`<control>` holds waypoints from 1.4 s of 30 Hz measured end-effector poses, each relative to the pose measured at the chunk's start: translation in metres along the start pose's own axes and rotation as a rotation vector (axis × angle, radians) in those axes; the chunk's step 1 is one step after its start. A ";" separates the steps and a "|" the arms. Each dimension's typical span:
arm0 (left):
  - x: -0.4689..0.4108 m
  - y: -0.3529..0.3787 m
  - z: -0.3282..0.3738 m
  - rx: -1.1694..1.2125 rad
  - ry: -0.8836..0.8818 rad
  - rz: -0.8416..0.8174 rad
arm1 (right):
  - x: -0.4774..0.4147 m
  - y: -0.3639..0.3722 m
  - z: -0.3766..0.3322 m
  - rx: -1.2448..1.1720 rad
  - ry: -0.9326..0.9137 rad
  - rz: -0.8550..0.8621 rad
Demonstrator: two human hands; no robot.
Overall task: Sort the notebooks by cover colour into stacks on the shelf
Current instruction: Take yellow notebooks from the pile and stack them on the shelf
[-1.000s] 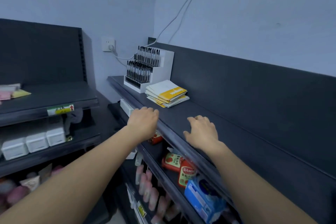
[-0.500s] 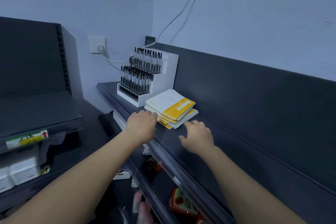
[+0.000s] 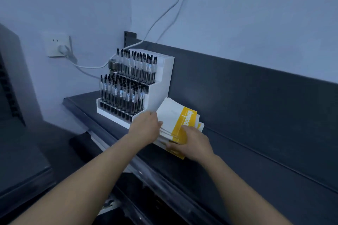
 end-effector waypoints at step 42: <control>0.137 -0.023 0.031 1.229 -0.293 0.020 | 0.137 0.000 0.001 -0.954 0.243 0.305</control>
Point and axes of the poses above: each hand's wrist, its own x-axis away from the middle knuckle, its own y-axis out of the palm, z = x × y, the point moved 1 cm from there along -x, towards the middle knuckle, and after that the axes turned 7 degrees about -x, right-handed, at the moved point
